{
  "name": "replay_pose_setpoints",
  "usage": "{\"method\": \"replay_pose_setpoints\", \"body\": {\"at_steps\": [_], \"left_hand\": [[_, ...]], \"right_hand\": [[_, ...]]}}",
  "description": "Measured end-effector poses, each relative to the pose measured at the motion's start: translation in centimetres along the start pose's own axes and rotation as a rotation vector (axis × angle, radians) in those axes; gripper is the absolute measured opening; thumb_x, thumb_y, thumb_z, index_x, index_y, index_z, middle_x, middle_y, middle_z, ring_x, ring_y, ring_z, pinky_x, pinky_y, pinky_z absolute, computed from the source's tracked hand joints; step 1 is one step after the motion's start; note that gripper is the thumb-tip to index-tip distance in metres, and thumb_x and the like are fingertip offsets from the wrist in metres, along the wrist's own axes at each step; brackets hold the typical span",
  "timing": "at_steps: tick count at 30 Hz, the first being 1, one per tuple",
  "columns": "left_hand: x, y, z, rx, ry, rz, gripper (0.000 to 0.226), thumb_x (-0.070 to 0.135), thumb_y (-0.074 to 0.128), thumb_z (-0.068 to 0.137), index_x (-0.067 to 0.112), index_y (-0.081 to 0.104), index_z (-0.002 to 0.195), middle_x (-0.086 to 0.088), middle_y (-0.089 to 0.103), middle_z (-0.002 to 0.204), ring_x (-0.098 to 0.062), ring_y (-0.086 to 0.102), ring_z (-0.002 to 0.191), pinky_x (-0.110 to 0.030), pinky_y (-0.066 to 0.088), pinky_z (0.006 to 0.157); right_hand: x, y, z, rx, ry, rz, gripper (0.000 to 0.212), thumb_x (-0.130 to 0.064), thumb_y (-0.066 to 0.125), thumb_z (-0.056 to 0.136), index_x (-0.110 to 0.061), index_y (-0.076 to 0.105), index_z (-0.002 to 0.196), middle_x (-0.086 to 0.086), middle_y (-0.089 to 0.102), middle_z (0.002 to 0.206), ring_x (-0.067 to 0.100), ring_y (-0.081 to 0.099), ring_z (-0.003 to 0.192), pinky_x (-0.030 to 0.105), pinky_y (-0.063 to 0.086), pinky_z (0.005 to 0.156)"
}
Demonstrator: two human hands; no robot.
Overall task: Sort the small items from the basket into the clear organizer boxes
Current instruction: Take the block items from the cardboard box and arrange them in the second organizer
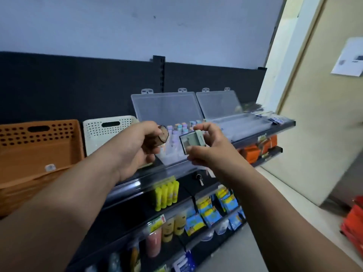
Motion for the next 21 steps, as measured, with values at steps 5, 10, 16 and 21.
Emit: {"method": "replay_pose_setpoints", "body": {"at_steps": [5,10,16,21], "left_hand": [[-1.6,8.4,1.6,-0.041,-0.009,-0.033,0.022,0.0,0.038,0.09,0.009,0.057,0.097,-0.009,0.056,0.083,-0.017,0.05,0.06,-0.025,0.037,0.052],[-0.9,14.7,3.9,-0.114,0.025,0.071,0.02,0.003,0.058,0.09,0.01,0.054,0.109,-0.009,0.063,0.084,-0.015,0.06,0.06,-0.021,0.047,0.049],[0.5,18.3,9.5,-0.117,0.095,0.179,0.025,0.001,0.067,0.083,0.013,0.055,0.102,-0.011,0.066,0.085,-0.016,0.063,0.062,-0.022,0.054,0.056],[1.1,20.2,16.5,-0.14,0.083,0.268,0.023,-0.006,0.057,0.086,0.01,0.055,0.103,-0.014,0.066,0.088,-0.016,0.064,0.061,-0.023,0.055,0.057]], "right_hand": [[1.4,-8.1,-1.7,0.034,0.049,0.132,0.032,0.007,0.049,0.091,-0.019,0.05,0.108,0.003,0.062,0.095,0.017,0.065,0.064,0.029,0.054,0.063],[1.7,-14.7,-1.4,0.093,0.022,0.148,0.028,-0.002,0.058,0.092,-0.018,0.05,0.114,0.006,0.064,0.092,0.017,0.065,0.067,0.028,0.054,0.061],[3.4,-21.0,1.2,0.168,0.005,0.026,0.035,-0.007,0.063,0.09,-0.026,0.054,0.119,0.007,0.065,0.091,0.016,0.066,0.072,0.022,0.05,0.06],[4.9,-25.3,6.0,0.168,0.014,-0.035,0.035,-0.006,0.062,0.091,-0.028,0.054,0.116,0.012,0.065,0.11,0.017,0.068,0.077,0.03,0.054,0.072]]}}
Point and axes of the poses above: each hand's wrist, its own z-axis towards the middle knuckle, its own y-axis out of the palm, x = y × z, the point moved 2 cm from there along z, towards the middle knuckle
